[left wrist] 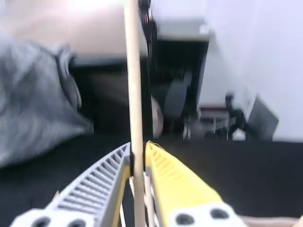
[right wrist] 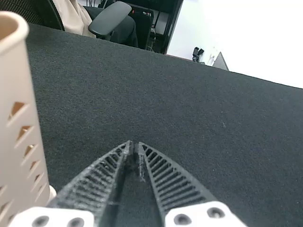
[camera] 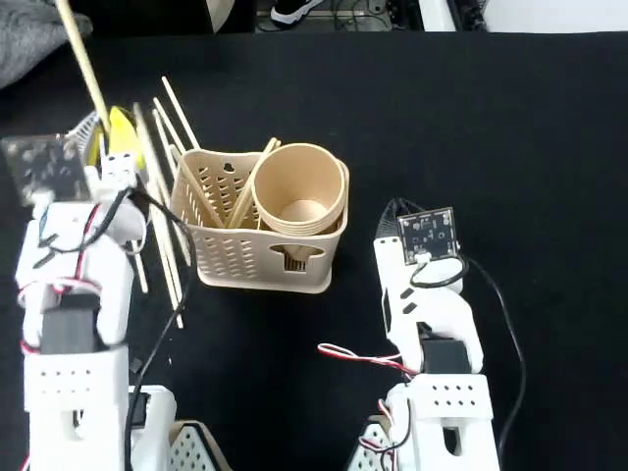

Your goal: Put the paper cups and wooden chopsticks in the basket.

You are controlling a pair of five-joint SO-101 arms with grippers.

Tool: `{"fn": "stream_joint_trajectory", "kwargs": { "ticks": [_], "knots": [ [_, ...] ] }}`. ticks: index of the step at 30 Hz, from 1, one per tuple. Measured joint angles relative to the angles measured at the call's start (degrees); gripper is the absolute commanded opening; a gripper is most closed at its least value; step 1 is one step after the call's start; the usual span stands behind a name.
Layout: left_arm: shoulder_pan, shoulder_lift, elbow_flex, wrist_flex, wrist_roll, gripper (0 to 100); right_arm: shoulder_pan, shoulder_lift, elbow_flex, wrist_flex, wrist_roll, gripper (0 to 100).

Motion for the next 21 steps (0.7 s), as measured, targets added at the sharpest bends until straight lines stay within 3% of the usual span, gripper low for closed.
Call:
{"fn": "stream_joint_trajectory", "kwargs": {
  "ticks": [13,21],
  "knots": [
    [1.23,-17.49,0.53,-0.62,1.14,3,0.0,0.0,0.0,0.0,0.0,1.1],
    [12.13,-22.77,0.62,7.21,6.59,3,0.0,0.0,0.0,0.0,0.0,1.1]
  ]
}}
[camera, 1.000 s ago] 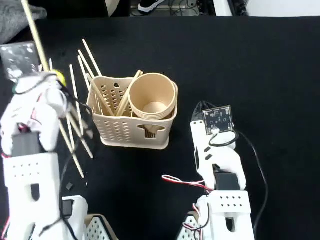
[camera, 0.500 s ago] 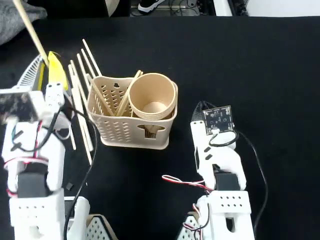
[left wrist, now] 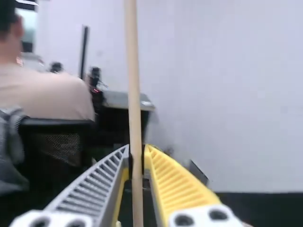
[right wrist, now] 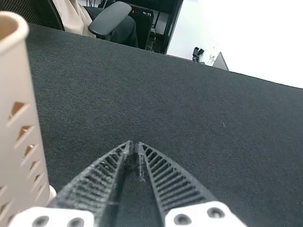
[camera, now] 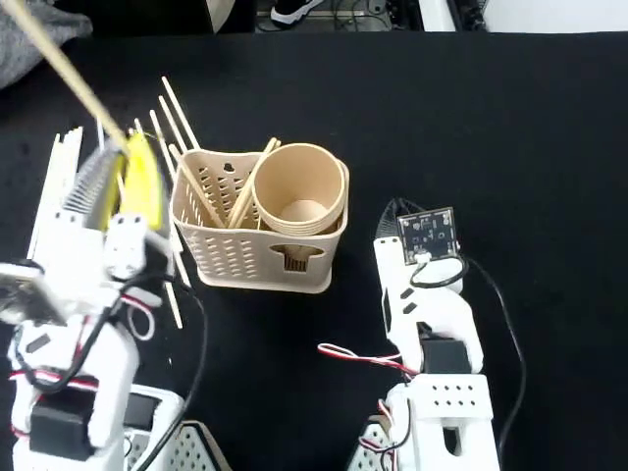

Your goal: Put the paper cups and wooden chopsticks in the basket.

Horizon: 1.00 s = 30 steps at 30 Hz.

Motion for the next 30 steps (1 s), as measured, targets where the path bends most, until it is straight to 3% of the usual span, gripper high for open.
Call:
{"fn": "stream_joint_trajectory", "kwargs": {
  "ticks": [4,11,16,20,25,30],
  "knots": [
    [4.66,0.26,4.75,0.62,0.0,3,0.0,0.0,0.0,0.0,0.0,1.1],
    [5.54,0.35,21.36,-12.92,0.0,3,0.0,0.0,0.0,0.0,0.0,1.1],
    [5.45,0.26,24.09,-14.59,0.0,13,0.0,0.0,0.0,0.0,0.0,1.1],
    [5.45,0.26,24.53,-13.36,1.23,20,0.0,0.0,0.0,0.0,0.0,1.1],
    [5.36,0.26,23.47,-7.74,5.89,21,0.0,0.0,0.0,0.0,0.0,1.1],
    [-1.93,0.26,15.82,-0.26,8.09,21,0.0,0.0,0.0,0.0,0.0,1.1]
  ]
}}
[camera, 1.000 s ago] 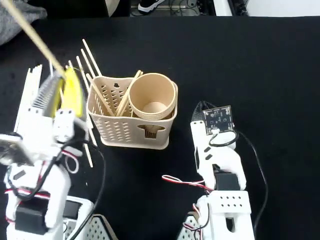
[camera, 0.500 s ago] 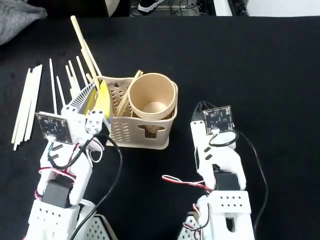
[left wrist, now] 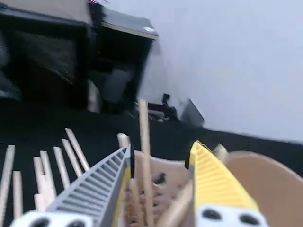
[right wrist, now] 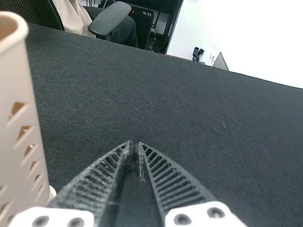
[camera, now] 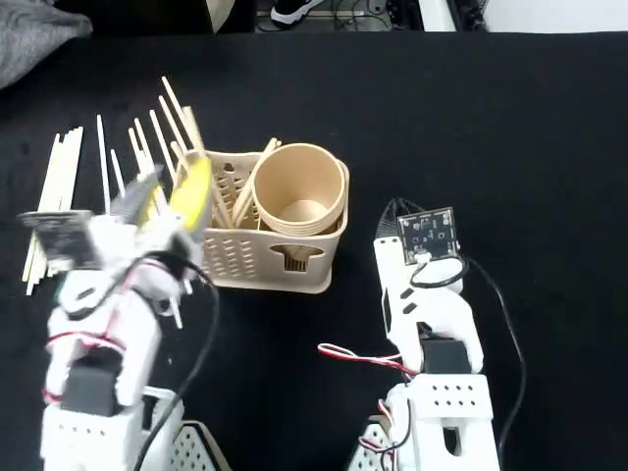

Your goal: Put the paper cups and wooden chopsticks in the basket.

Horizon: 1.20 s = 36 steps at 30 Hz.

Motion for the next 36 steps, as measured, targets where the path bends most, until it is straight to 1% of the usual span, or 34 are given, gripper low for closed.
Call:
{"fn": "stream_joint_trajectory", "kwargs": {
  "ticks": [4,6,9,14,19,28,32,36],
  "knots": [
    [-12.66,0.26,-9.93,7.3,1.14,21,0.0,0.0,0.0,0.0,0.0,1.1],
    [-18.46,3.08,-14.77,10.55,1.14,21,0.0,0.0,0.0,0.0,0.0,1.1],
    [-23.3,10.46,-20.92,14.42,1.14,21,0.0,0.0,0.0,0.0,0.0,1.1],
    [-24.09,29.27,-30.51,19.25,1.23,21,0.0,0.0,0.0,0.0,0.0,1.1],
    [-24.09,50.99,-40.44,21.98,1.23,21,0.0,0.0,0.0,0.0,0.0,1.1],
    [-23.91,88.97,-55.91,22.86,1.23,21,0.0,0.0,0.0,0.0,0.0,1.1],
    [-22.33,101.98,-61.98,22.95,1.23,21,0.0,0.0,0.0,0.0,0.0,1.1],
    [-19.96,111.03,-69.01,28.22,1.23,20,0.0,0.0,0.0,0.0,0.0,1.1]
  ]
}}
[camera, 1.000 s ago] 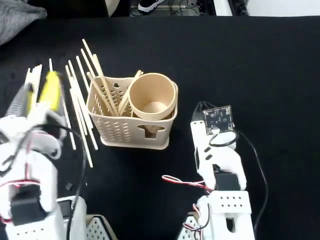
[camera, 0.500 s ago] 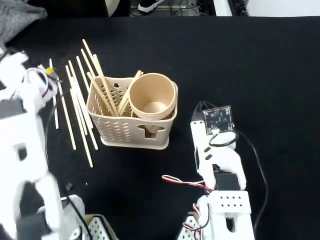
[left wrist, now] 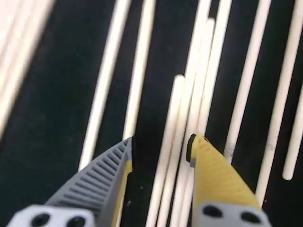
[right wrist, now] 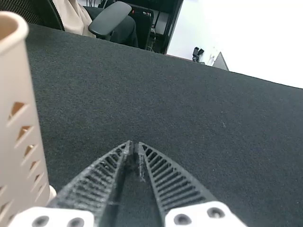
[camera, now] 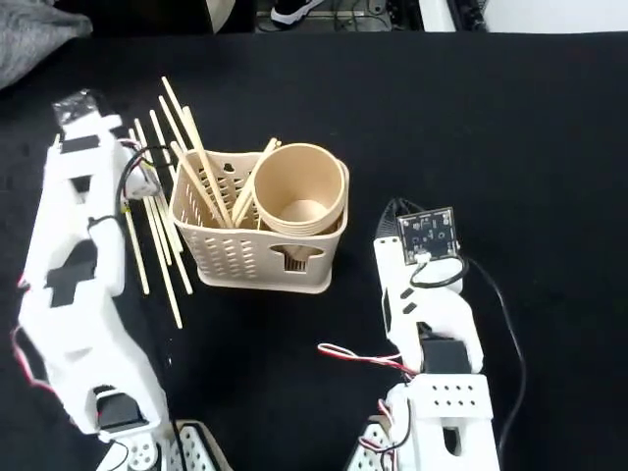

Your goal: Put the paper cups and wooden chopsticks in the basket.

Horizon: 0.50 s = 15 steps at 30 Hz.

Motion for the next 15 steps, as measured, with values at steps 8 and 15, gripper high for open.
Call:
{"fn": "stream_joint_trajectory", "kwargs": {
  "ticks": [8,15],
  "knots": [
    [1.85,11.87,-16.0,11.52,0.09,6,0.0,0.0,0.0,0.0,0.0,1.1],
    [2.02,18.81,-27.78,19.25,0.18,3,0.0,0.0,0.0,0.0,0.0,1.1]
  ]
}}
